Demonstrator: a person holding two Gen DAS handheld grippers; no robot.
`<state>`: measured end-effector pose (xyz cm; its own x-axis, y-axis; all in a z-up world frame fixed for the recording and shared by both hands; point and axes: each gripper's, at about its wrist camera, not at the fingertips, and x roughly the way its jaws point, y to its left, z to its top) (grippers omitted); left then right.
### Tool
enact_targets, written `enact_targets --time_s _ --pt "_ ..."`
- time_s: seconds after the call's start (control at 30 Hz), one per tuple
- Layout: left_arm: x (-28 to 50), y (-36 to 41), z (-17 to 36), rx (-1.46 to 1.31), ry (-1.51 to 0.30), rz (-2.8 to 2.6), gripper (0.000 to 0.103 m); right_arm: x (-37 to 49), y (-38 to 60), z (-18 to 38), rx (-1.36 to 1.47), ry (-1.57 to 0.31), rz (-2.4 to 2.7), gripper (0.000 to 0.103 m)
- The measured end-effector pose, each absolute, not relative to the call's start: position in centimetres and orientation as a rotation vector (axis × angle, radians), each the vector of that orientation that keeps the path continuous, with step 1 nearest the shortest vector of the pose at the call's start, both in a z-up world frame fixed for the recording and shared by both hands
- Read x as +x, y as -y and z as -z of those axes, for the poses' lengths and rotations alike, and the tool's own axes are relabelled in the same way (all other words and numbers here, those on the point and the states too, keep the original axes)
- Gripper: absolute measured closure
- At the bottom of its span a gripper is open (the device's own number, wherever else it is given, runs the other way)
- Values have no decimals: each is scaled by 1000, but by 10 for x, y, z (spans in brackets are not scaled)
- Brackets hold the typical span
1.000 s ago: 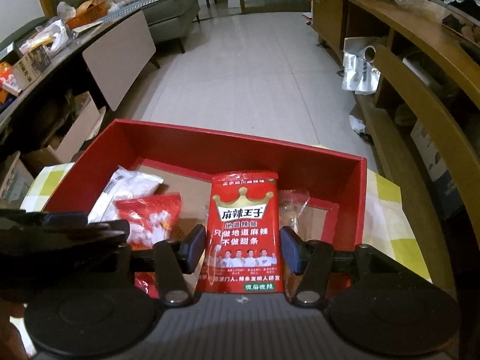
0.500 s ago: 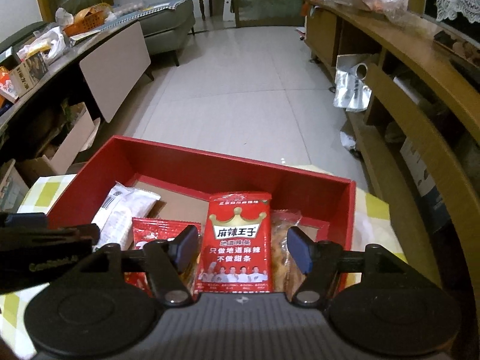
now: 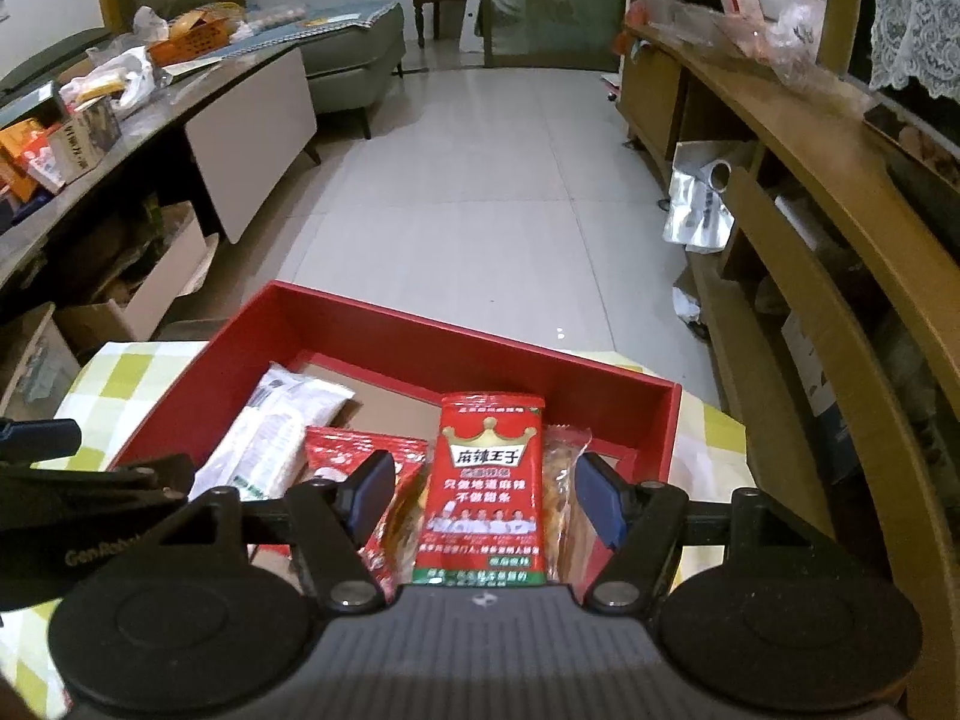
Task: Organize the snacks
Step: 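Raise both open tools away from the red box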
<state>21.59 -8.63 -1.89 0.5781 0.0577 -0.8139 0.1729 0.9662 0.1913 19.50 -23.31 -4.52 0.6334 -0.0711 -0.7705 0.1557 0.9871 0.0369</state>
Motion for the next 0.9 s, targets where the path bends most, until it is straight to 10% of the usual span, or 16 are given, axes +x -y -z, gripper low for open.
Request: enact_targets --time_s 0.9 --pt "143 45 17 309 -998 70 20 118 177 33 -1 -941 21 31"
